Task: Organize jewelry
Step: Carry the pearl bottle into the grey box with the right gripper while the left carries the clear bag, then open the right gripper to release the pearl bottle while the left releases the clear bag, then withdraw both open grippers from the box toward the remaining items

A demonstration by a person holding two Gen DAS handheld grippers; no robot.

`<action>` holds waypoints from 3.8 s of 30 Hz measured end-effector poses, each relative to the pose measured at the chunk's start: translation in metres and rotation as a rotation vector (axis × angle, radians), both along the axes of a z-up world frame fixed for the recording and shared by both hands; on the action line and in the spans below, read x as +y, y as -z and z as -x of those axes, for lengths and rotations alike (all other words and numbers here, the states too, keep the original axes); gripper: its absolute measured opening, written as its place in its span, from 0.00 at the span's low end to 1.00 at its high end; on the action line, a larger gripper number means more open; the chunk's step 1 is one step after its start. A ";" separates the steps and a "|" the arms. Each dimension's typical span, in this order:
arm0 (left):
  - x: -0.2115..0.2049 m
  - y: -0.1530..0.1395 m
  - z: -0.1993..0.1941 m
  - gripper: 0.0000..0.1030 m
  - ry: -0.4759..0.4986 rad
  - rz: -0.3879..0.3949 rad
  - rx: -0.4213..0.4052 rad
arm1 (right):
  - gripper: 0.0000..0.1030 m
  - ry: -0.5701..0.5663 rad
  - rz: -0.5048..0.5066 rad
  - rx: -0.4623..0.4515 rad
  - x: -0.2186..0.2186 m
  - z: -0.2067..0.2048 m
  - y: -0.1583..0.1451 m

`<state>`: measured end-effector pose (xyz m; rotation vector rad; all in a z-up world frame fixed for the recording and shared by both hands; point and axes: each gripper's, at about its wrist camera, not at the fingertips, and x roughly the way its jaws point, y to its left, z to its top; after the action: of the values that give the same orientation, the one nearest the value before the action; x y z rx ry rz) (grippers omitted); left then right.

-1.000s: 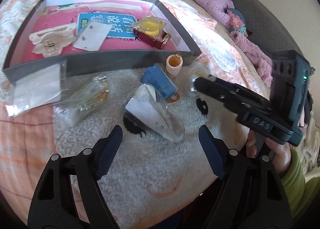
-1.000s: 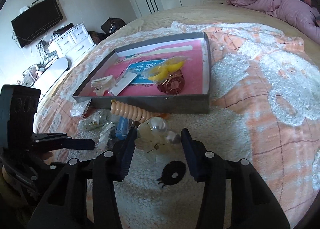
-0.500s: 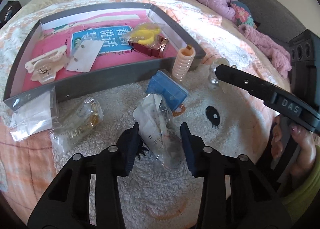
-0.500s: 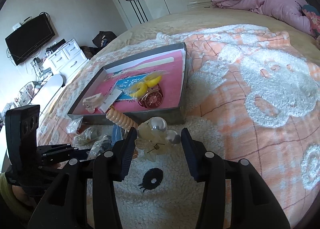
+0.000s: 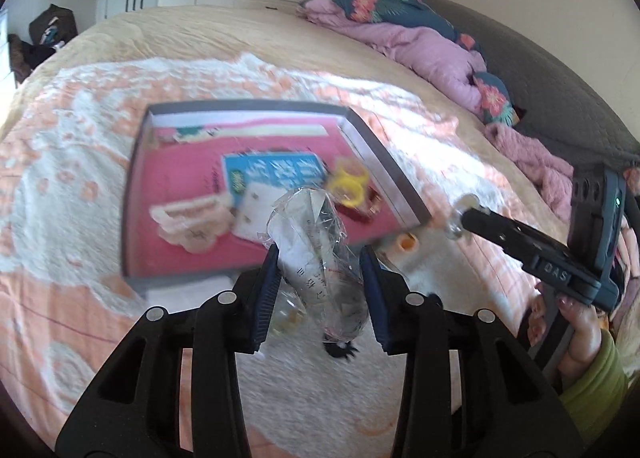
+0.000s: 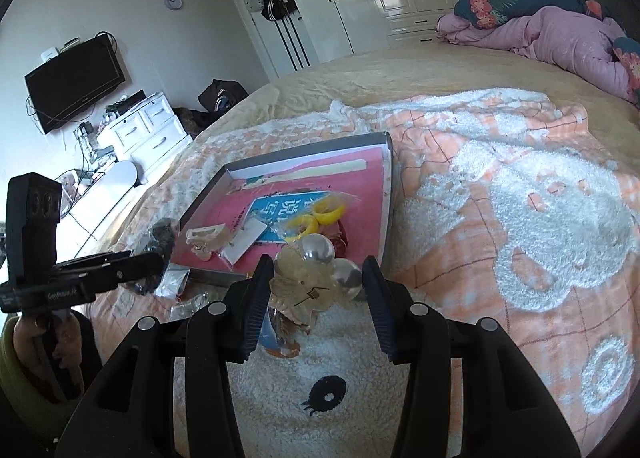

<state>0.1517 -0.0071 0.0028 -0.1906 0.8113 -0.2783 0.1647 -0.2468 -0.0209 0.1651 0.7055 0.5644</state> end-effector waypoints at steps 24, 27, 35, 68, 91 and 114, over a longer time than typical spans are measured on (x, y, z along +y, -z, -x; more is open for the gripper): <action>0.019 -0.004 -0.059 0.31 -0.044 -0.029 -0.032 | 0.43 -0.039 0.011 -0.055 0.035 -0.047 -0.021; 0.011 0.002 -0.064 0.31 -0.022 -0.038 -0.019 | 0.43 -0.033 0.013 -0.056 0.035 -0.051 -0.020; -0.012 0.022 -0.071 0.31 0.051 -0.056 0.015 | 0.43 -0.017 0.014 -0.036 0.033 -0.056 -0.010; -0.029 0.052 -0.079 0.32 0.112 -0.088 0.083 | 0.45 -0.003 0.044 0.075 0.032 -0.064 0.030; -0.016 0.018 -0.066 0.62 0.088 -0.052 0.014 | 0.70 0.056 -0.039 0.026 0.005 -0.040 0.009; 0.045 -0.034 -0.028 0.91 -0.077 0.004 -0.095 | 0.85 0.056 -0.079 -0.048 0.005 -0.009 -0.021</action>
<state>0.1799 0.0379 0.0363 -0.2108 0.7074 -0.2150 0.1740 -0.2415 0.0002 0.2434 0.6310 0.5409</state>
